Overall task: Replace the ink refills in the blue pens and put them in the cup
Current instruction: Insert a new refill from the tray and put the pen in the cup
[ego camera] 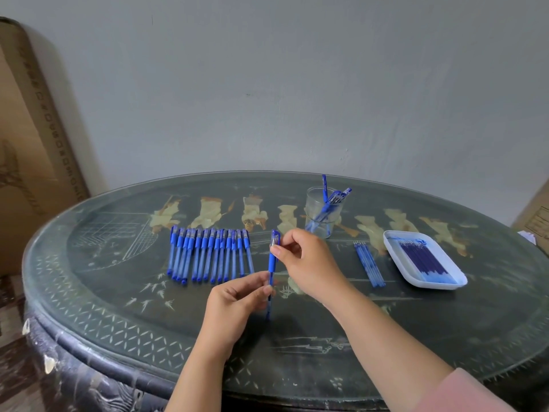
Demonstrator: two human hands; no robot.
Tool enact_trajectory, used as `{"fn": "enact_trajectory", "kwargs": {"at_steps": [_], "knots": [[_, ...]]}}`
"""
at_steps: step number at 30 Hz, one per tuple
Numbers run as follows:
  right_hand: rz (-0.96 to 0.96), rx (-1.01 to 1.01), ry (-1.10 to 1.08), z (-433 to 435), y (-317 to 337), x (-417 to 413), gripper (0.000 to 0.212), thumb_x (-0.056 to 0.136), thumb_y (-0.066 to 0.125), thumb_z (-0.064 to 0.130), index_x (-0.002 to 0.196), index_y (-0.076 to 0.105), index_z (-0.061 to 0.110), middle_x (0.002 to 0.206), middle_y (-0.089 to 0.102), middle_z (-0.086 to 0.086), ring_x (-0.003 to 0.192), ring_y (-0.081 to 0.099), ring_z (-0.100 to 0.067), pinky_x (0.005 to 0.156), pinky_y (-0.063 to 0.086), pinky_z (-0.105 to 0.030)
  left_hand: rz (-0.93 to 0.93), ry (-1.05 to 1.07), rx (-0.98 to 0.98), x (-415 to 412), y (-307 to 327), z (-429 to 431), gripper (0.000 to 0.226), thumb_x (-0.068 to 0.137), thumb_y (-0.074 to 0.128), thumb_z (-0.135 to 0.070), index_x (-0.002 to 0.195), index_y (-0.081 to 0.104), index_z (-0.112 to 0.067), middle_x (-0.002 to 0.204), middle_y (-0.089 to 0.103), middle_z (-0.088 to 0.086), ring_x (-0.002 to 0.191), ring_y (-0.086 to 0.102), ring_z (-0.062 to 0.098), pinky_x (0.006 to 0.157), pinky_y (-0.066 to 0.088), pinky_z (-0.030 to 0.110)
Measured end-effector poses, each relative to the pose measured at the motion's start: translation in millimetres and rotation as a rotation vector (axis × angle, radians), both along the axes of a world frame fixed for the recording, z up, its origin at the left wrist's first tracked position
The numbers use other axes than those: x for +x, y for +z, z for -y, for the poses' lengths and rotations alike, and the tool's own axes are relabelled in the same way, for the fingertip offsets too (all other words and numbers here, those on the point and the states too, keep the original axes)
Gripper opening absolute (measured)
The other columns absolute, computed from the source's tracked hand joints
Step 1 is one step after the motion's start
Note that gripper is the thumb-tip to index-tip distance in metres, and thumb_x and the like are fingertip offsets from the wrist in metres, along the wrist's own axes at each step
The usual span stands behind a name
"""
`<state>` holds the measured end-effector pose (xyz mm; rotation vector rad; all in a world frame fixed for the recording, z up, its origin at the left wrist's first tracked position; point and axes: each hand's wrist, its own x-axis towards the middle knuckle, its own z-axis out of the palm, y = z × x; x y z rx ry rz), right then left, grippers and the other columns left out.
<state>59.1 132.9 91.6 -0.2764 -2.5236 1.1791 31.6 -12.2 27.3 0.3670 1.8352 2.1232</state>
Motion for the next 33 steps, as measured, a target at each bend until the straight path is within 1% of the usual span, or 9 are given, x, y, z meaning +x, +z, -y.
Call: {"fn": "enact_trajectory", "kwargs": {"at_steps": [5, 7, 9, 11, 17, 21, 25, 28, 33], "knots": [[0.015, 0.029, -0.006, 1.7, -4.6, 0.5, 0.013, 0.097, 0.056, 0.029, 0.086, 0.053, 0.023, 0.093, 0.06, 0.001, 0.085, 0.057, -0.012, 0.07, 0.044, -0.019, -0.028, -0.01, -0.016, 0.4, 0.1, -1.8, 0.024, 0.085, 0.069, -0.002, 0.104, 0.073, -0.016, 0.094, 0.077, -0.001, 0.089, 0.073, 0.015, 0.073, 0.059, 0.026], [0.008, -0.027, -0.004, 0.8, -7.1, 2.3, 0.011, 0.098, 0.055, 0.03, 0.089, 0.055, 0.023, 0.092, 0.062, 0.004, 0.085, 0.06, -0.011, 0.073, 0.049, -0.021, -0.052, -0.002, -0.032, 0.7, 1.1, -3.8, 0.025, 0.084, 0.07, -0.002, 0.104, 0.074, -0.016, 0.092, 0.077, -0.002, 0.089, 0.072, 0.013, 0.074, 0.059, 0.024], [-0.026, -0.095, -0.037, -1.3, -8.5, 5.3, 0.009, 0.098, 0.055, 0.029, 0.093, 0.058, 0.022, 0.09, 0.064, 0.006, 0.08, 0.062, -0.006, 0.069, 0.049, -0.015, -0.085, 0.004, -0.041, 0.4, 1.9, -5.0, 0.025, 0.083, 0.071, -0.003, 0.103, 0.075, -0.018, 0.093, 0.077, -0.004, 0.089, 0.072, 0.013, 0.075, 0.058, 0.024], [-0.081, -0.167, -0.08, -5.4, -7.4, 7.7, 0.008, 0.098, 0.056, 0.026, 0.097, 0.06, 0.019, 0.089, 0.067, 0.006, 0.073, 0.063, -0.001, 0.065, 0.049, -0.013, -0.086, 0.035, 0.014, -0.5, 3.0, -4.4, 0.024, 0.083, 0.072, -0.004, 0.104, 0.075, -0.016, 0.095, 0.077, -0.002, 0.091, 0.072, 0.014, 0.078, 0.059, 0.026], [-0.3, -0.257, -0.244, -35.7, 17.7, 5.5, 0.01, 0.098, 0.055, 0.021, 0.09, 0.056, 0.025, 0.086, 0.069, 0.005, 0.067, 0.066, 0.0, 0.075, 0.055, -0.029, -0.097, 0.241, 0.161, -18.1, 8.4, 6.6, 0.017, 0.089, 0.064, -0.004, 0.101, 0.074, -0.012, 0.094, 0.076, 0.002, 0.091, 0.072, 0.017, 0.075, 0.059, 0.026], [-0.477, -0.197, -0.393, -66.0, 40.8, -7.0, 0.005, 0.098, 0.056, 0.021, 0.093, 0.055, 0.022, 0.087, 0.069, 0.001, 0.07, 0.068, -0.006, 0.075, 0.055, -0.03, -0.09, 0.417, 0.18, -31.4, 2.7, 14.5, 0.016, 0.092, 0.062, -0.006, 0.096, 0.073, -0.017, 0.091, 0.076, 0.0, 0.088, 0.07, 0.02, 0.075, 0.056, 0.032], [-0.615, -0.125, -0.479, -90.4, 61.9, -24.2, 0.005, 0.097, 0.057, 0.02, 0.099, 0.053, 0.017, 0.086, 0.067, 0.001, 0.078, 0.07, -0.013, 0.076, 0.057, -0.031, -0.072, 0.551, 0.222, -37.6, -3.4, 19.4, 0.015, 0.095, 0.058, -0.006, 0.096, 0.07, -0.014, 0.098, 0.072, 0.008, 0.087, 0.068, 0.021, 0.071, 0.059, 0.03], [-0.603, -0.061, -0.503, -103.9, 67.3, -39.1, 0.006, 0.096, 0.059, 0.021, 0.098, 0.054, 0.018, 0.085, 0.066, 0.002, 0.081, 0.069, -0.02, 0.076, 0.055, -0.033, -0.085, 0.58, 0.24, -41.0, -3.4, 19.3, 0.014, 0.096, 0.056, -0.005, 0.098, 0.067, -0.013, 0.099, 0.07, 0.009, 0.089, 0.068, 0.023, 0.069, 0.06, 0.023], [-0.419, 0.076, -0.479, -115.0, 55.5, -58.1, 0.009, 0.096, 0.06, 0.021, 0.098, 0.061, 0.013, 0.079, 0.06, 0.011, 0.069, 0.055, -0.003, 0.059, 0.039, -0.013, -0.093, 0.592, 0.248, -45.7, -0.8, 17.4, 0.015, 0.096, 0.056, -0.005, 0.097, 0.066, -0.016, 0.1, 0.07, 0.009, 0.091, 0.069, 0.022, 0.071, 0.059, 0.02]]}}
